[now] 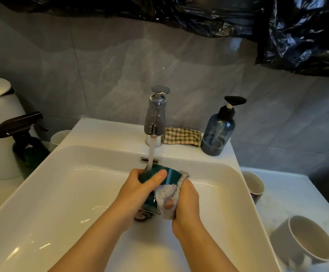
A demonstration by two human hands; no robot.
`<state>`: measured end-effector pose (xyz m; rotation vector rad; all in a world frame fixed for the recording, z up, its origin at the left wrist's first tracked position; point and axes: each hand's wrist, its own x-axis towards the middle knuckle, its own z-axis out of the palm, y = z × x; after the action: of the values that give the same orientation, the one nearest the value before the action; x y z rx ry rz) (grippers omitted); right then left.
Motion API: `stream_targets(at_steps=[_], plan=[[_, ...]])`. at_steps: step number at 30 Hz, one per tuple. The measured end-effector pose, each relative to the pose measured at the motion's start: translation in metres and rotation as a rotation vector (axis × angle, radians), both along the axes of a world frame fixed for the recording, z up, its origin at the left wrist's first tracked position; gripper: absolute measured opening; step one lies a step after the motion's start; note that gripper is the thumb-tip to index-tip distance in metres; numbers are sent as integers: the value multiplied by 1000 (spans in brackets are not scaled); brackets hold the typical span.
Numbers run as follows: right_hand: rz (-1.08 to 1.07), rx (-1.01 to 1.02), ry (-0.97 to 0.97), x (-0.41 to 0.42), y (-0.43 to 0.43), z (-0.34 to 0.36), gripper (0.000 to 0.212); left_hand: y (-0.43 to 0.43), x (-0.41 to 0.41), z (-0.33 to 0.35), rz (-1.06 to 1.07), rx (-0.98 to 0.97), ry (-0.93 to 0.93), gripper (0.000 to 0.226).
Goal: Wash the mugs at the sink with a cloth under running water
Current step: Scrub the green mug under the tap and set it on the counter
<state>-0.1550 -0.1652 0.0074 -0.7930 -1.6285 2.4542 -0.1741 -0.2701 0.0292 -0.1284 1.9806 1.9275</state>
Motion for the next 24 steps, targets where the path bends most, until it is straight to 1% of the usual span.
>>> stream_targets(at_steps=[1, 2, 3, 5, 6, 8, 9, 10, 11, 12, 13, 14, 16, 18, 19, 21, 23, 24], plan=[[6, 31, 9, -1, -3, 0, 28, -1, -1, -2, -8, 1, 11, 94], [18, 64, 46, 0, -6, 0, 26, -3, -2, -2, -5, 36, 2, 96], [42, 110, 93, 3, -9, 4, 27, -6, -2, -1, 1, 116, -40, 95], [112, 128, 199, 8, -12, 9, 38, -13, -5, -3, 1, 313, -185, 82], [130, 84, 200, 7, -10, 11, 36, -15, -6, -3, 9, 393, -255, 73], [151, -30, 92, -2, -8, 14, 30, -18, -6, -6, 43, 497, -327, 60], [147, -42, 14, -3, -9, 18, 32, -17, -5, -5, 59, 516, -338, 55], [167, -1, -15, -4, -9, 18, 33, -15, -4, -4, 79, 505, -334, 51], [177, 92, -19, -4, -10, 18, 32, -14, -5, -5, 106, 476, -323, 47], [162, 200, 14, -2, -11, 14, 28, -13, -4, -4, 130, 451, -308, 45], [140, 253, 65, 3, -12, 11, 23, -12, -4, -4, 155, 435, -288, 44], [124, 262, 113, 9, -14, 11, 24, -11, -4, -5, 165, 431, -277, 46], [136, 288, 214, 16, -19, 15, 37, -12, -4, -5, 155, 428, -285, 49], [173, 317, 288, 13, -20, 19, 40, -15, -3, -6, 94, 428, -246, 60], [198, 307, 293, 8, -16, 17, 37, -16, -3, -5, 53, 429, -228, 70], [230, 254, 239, 0, -8, 10, 28, -18, -5, -7, 30, 420, -193, 86], [251, 200, 189, 4, -5, 7, 40, -17, -7, -9, 62, 434, -216, 87], [233, 199, 184, 8, -6, 6, 35, -16, -7, -10, 86, 473, -256, 86]])
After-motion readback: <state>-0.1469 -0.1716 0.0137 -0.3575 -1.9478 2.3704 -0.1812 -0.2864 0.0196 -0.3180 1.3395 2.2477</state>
